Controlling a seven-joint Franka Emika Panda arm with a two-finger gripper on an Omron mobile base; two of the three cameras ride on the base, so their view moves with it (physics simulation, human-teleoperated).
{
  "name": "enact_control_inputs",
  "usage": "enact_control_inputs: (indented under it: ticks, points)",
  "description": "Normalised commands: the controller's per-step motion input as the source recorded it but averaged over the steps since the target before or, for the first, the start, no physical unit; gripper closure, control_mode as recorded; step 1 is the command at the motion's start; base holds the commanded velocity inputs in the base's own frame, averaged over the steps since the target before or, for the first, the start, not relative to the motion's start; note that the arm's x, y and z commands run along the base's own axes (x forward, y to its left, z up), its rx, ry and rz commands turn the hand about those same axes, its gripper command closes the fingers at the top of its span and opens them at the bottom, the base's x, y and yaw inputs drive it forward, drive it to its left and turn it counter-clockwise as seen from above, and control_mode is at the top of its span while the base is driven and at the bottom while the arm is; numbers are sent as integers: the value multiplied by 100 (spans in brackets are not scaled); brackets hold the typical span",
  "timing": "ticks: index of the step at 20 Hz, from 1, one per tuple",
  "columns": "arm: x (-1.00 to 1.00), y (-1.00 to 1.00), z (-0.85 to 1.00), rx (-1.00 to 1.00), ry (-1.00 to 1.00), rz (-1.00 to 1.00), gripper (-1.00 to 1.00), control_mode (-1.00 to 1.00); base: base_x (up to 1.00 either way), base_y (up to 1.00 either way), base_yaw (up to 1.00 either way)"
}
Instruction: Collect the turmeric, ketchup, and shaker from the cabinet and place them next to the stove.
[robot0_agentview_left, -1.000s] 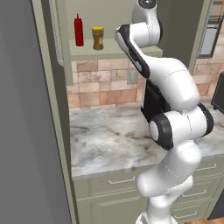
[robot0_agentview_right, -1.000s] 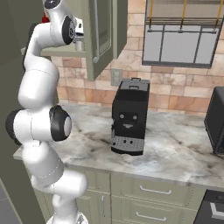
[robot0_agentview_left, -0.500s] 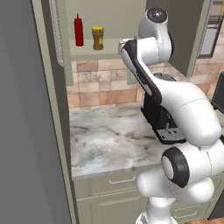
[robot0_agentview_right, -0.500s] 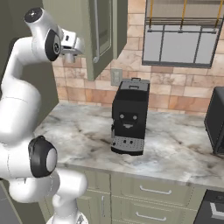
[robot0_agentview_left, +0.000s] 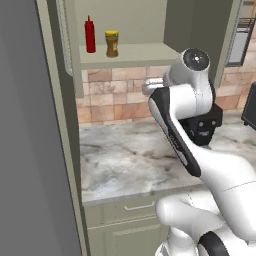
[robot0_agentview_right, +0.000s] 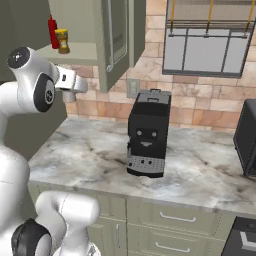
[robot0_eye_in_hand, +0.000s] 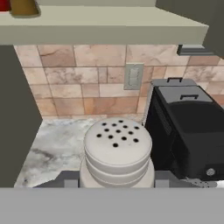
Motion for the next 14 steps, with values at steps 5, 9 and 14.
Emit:
enact_control_inputs:
  ticks: [5,9,14]
  points:
    - [-86,3,-68,-9,0,8,100,-100,0,0,0]
    - [-62,11,-53,-8,0,9,100,-100,0,0,0]
    - [-23,0,-19,-1,0,4,100,100,-43,0,6]
